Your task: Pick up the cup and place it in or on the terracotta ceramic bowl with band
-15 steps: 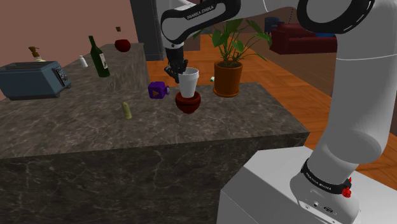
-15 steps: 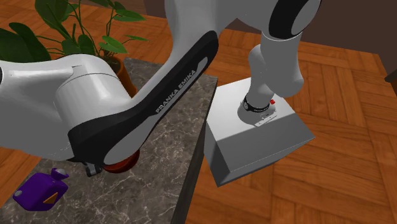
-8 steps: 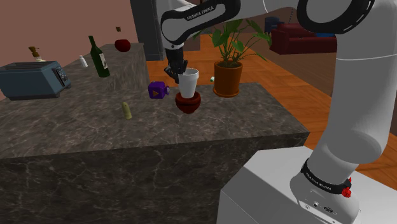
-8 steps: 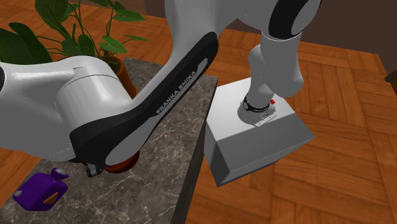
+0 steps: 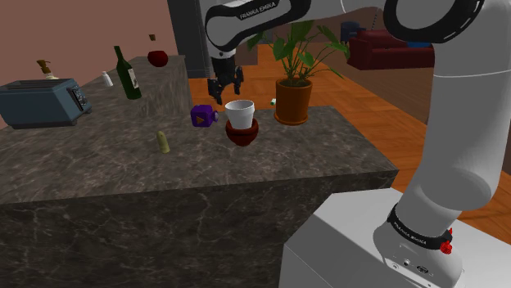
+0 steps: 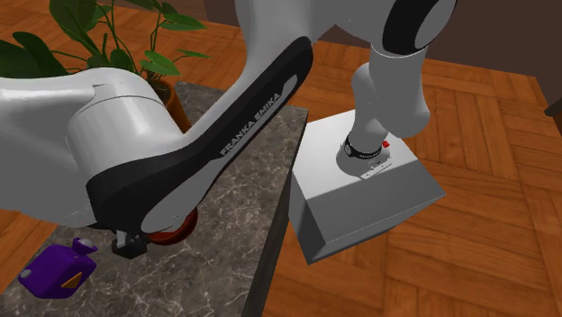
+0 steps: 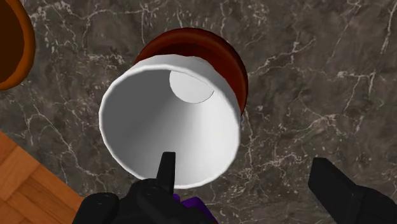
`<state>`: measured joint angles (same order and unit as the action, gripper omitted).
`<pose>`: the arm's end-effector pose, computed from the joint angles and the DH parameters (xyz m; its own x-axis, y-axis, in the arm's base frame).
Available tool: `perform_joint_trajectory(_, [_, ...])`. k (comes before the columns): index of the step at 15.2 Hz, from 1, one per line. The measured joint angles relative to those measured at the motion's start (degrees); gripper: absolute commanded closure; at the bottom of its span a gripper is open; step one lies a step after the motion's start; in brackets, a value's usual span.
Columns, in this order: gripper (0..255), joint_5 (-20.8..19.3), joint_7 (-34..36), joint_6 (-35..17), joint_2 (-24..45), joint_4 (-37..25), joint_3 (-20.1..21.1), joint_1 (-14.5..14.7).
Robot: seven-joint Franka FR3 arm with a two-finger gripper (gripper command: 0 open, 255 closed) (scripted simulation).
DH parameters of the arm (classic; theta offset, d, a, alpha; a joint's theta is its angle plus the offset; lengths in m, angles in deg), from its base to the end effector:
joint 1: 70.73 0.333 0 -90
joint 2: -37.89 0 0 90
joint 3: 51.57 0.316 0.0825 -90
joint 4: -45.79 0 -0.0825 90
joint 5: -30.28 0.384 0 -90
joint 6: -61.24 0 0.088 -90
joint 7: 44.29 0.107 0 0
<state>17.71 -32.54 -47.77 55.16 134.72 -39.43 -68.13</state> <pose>0.6431 0.1368 0.4844 0.9904 0.1118 0.0812 0.1003 -0.9859 0.1343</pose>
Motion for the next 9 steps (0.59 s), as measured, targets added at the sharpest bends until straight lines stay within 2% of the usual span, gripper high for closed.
perform_joint_trajectory(3, [0,0.3,-0.4,3.8,-0.6,-3.2,0.2,0.2])
perform_joint_trajectory(9, [0,0.4,-0.4,4.6,-0.8,-3.8,0.3,0.4])
